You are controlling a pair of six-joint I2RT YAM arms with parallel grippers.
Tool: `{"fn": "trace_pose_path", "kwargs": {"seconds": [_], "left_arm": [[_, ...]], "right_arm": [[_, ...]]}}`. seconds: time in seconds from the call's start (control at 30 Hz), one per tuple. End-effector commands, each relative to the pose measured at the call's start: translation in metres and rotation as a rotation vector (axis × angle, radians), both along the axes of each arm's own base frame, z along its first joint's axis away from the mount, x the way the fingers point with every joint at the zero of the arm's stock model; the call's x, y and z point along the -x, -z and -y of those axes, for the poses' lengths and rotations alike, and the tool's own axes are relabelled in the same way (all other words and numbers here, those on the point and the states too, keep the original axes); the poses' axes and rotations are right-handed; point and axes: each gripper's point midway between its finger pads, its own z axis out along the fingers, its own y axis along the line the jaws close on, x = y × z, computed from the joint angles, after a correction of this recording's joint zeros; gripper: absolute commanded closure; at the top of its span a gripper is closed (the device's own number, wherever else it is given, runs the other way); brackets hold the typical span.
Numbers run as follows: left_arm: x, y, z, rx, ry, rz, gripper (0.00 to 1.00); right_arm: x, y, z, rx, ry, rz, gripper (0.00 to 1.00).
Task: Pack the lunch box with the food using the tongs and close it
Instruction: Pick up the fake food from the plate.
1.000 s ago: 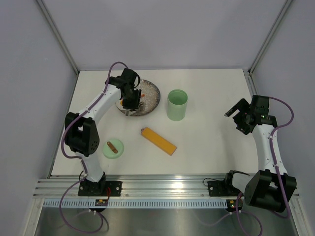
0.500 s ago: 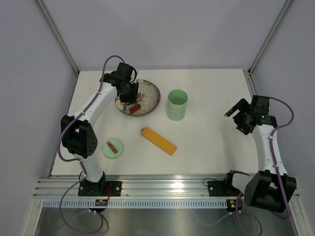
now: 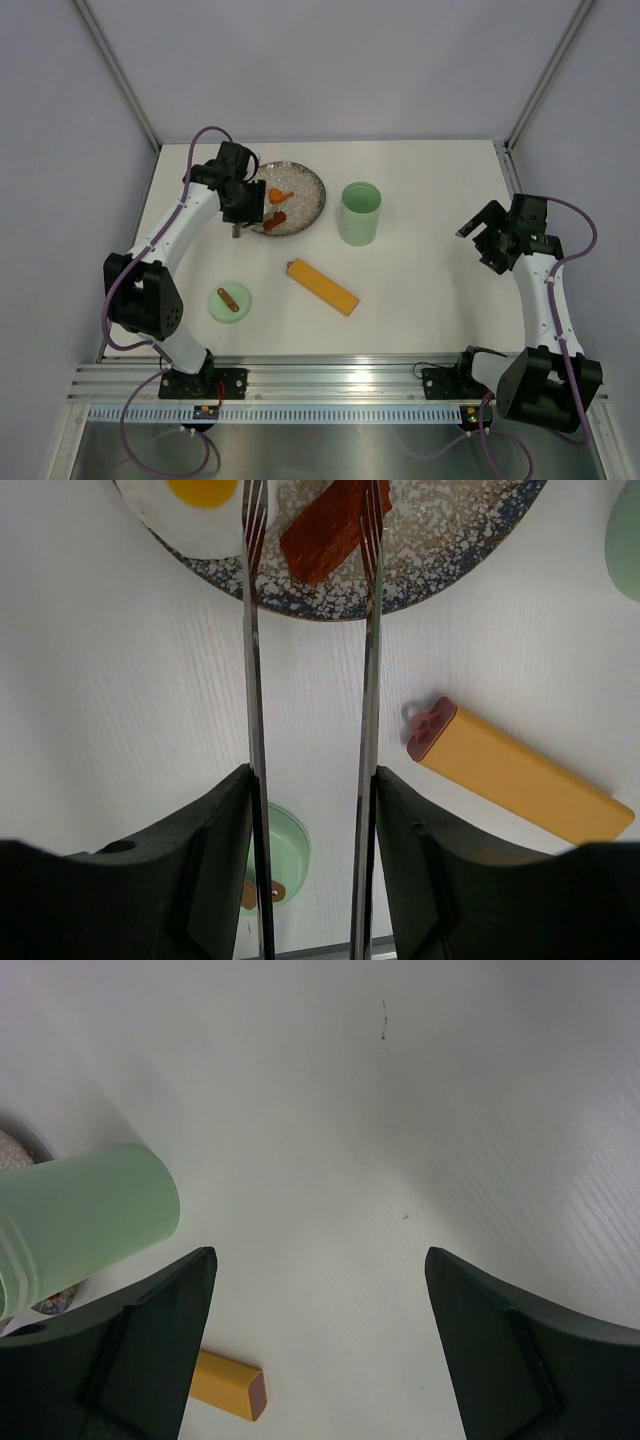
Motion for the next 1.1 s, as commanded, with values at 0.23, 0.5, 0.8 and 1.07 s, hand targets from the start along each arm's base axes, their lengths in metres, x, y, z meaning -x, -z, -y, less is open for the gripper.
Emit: {"fn": "trace_pose_path", "kwargs": {"seconds": [0.23,0.5,0.8,1.07], "left_arm": [[-0.009,-0.017,0.007,0.003,0.143,0.107,0.42],[-0.012,0.005,0.021,0.043,0.217,0.051,0.41],[-0.012,0.019,0.015,0.006,0.200,0.019,0.41],[-0.010,0.036,0.009,-0.025,0.172,-0.042,0.45]], "right_arm": [[-0.004,-0.004,-0.001,0.004,-0.016,0.023,0.07],[-0.005,-0.006,-0.001,0.005,-0.021,0.026,0.07],[-0.007,-0.005,-0.002,0.000,-0.024,0.029,0.07],[-0.008,-0.006,-0.002,-0.001,-0.025,0.028,0.07]]}}
